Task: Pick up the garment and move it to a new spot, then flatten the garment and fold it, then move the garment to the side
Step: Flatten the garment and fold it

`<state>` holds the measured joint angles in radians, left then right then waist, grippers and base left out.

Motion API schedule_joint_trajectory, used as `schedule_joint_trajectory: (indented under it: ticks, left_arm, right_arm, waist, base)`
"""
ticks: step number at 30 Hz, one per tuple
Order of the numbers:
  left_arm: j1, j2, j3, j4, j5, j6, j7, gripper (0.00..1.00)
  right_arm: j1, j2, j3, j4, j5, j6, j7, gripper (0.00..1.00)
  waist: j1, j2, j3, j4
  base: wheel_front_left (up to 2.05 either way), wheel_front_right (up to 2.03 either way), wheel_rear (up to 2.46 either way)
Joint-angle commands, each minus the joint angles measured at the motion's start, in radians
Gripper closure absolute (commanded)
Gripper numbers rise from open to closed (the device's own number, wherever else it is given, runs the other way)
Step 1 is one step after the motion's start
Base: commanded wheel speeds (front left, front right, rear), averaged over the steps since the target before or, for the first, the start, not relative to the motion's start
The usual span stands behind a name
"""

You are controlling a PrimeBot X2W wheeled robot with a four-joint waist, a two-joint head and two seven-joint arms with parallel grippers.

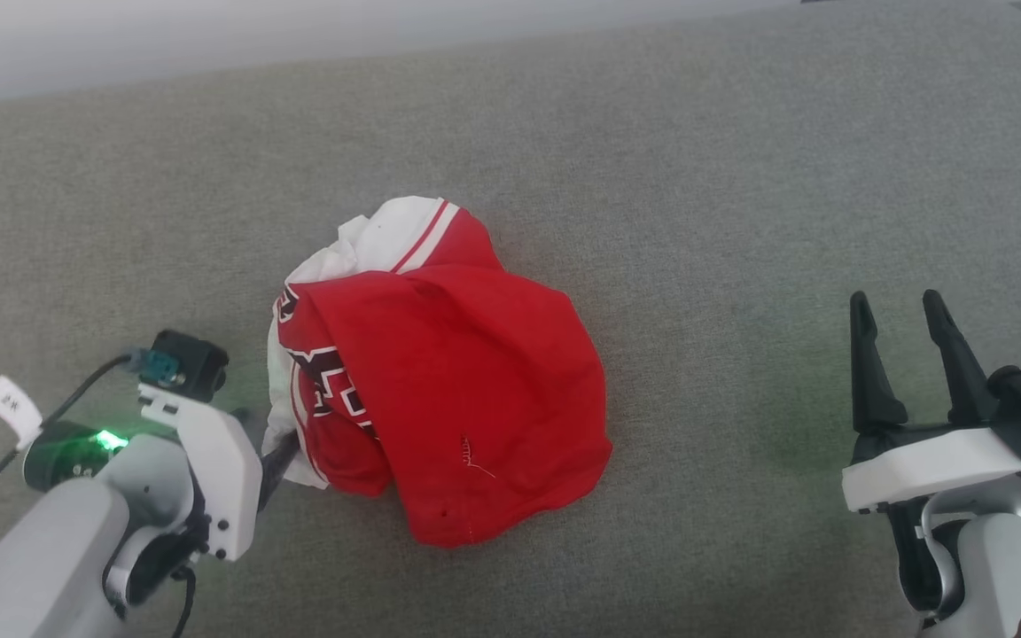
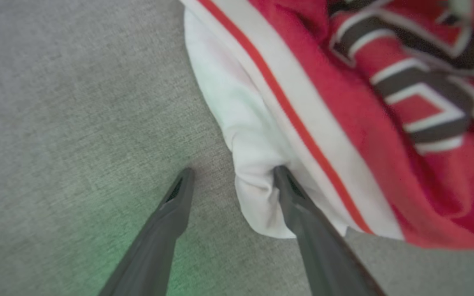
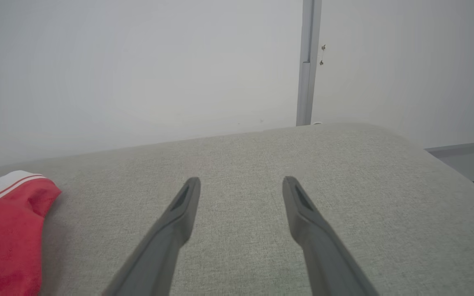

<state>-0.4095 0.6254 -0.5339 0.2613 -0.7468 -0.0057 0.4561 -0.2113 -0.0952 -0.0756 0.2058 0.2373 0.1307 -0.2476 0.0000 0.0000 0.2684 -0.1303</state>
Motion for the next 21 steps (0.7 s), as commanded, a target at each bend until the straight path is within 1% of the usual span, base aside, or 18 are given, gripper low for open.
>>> schedule_joint_trajectory:
  ticks: [1, 3, 4, 5, 6, 7, 8, 10, 13, 14, 16, 21]
  left_arm:
    - [0.008, -0.012, -0.023, 0.032, 0.002, 0.006, 0.027, 0.0]
    - [-0.002, -0.026, -0.036, 0.056, -0.004, 0.009, 0.057, 0.0]
    - [-0.006, -0.033, -0.044, 0.067, -0.01, 0.006, 0.073, 0.08]
    - [-0.01, -0.037, -0.053, 0.075, -0.009, 0.001, 0.091, 0.37]
    - [-0.009, -0.042, -0.062, 0.084, -0.014, 0.003, 0.112, 0.59]
    - [-0.007, -0.046, -0.072, 0.09, -0.021, -0.001, 0.132, 0.74]
    - [-0.008, -0.049, -0.082, 0.091, -0.02, -0.009, 0.145, 1.0]
    - [-0.014, -0.053, -0.098, 0.094, -0.021, -0.023, 0.165, 1.0]
    - [-0.028, -0.051, -0.104, 0.086, -0.013, -0.039, 0.153, 1.0]
    - [-0.036, -0.042, -0.1, 0.078, -0.008, -0.046, 0.142, 1.0]
    - [-0.04, -0.021, -0.082, 0.07, -0.006, -0.04, 0.126, 1.0]
    - [-0.048, 0.042, -0.019, 0.025, -0.009, 0.002, 0.092, 1.0]
  right_arm:
    - [-0.009, 0.003, -0.001, 0.007, 0.002, 0.0, -0.009, 0.0]
    - [-0.017, 0.004, 0.0, 0.01, 0.002, 0.0, -0.01, 0.0]
    - [-0.02, 0.005, 0.001, 0.011, 0.001, 0.0, -0.011, 0.0]
    - [-0.02, 0.005, 0.0, 0.013, 0.0, 0.0, -0.012, 0.0]
    - [-0.02, 0.005, -0.003, 0.015, -0.001, 0.0, -0.011, 0.0]
    - [-0.021, 0.006, -0.005, 0.017, -0.003, 0.0, -0.012, 0.0]
    - [-0.024, 0.006, -0.006, 0.019, -0.005, 0.0, -0.013, 0.0]
    - [-0.029, 0.005, -0.008, 0.024, -0.007, 0.0, -0.014, 0.0]
    - [-0.033, 0.005, -0.01, 0.029, -0.01, 0.0, -0.016, 0.0]
    - [-0.028, 0.006, -0.014, 0.031, -0.013, 0.0, -0.017, 0.0]
    - [-0.021, 0.006, -0.02, 0.032, -0.014, 0.0, -0.018, 0.0]
    - [-0.007, 0.004, -0.039, 0.027, -0.017, 0.0, -0.018, 0.0]
  waist:
    - [0.0, 0.0, 0.005, -0.003]
    - [0.0, 0.0, 0.011, -0.004]
    - [0.0, 0.0, 0.013, -0.005]
    - [0.0, 0.0, 0.014, -0.004]
    - [0.0, 0.0, 0.014, -0.004]
    - [0.0, 0.0, 0.015, -0.002]
    - [0.0, 0.0, 0.015, -0.001]
    - [0.0, 0.0, 0.014, 0.003]
    - [0.0, 0.0, 0.01, 0.009]
    - [0.0, 0.0, 0.003, 0.017]
    - [0.0, 0.0, -0.004, 0.025]
    - [0.0, 0.0, -0.023, 0.05]
  base:
    - [0.0, 0.0, 0.0]
    - [0.0, 0.0, 0.0]
    - [0.0, 0.0, 0.0]
    - [0.0, 0.0, 0.0]
    - [0.0, 0.0, 0.0]
    - [0.0, 0.0, 0.0]
    - [0.0, 0.0, 0.0]
    - [0.0, 0.0, 0.0]
    - [0.0, 0.0, 0.0]
    - [0.0, 0.0, 0.0]
    - [0.0, 0.0, 0.0]
    - [0.0, 0.0, 0.0]
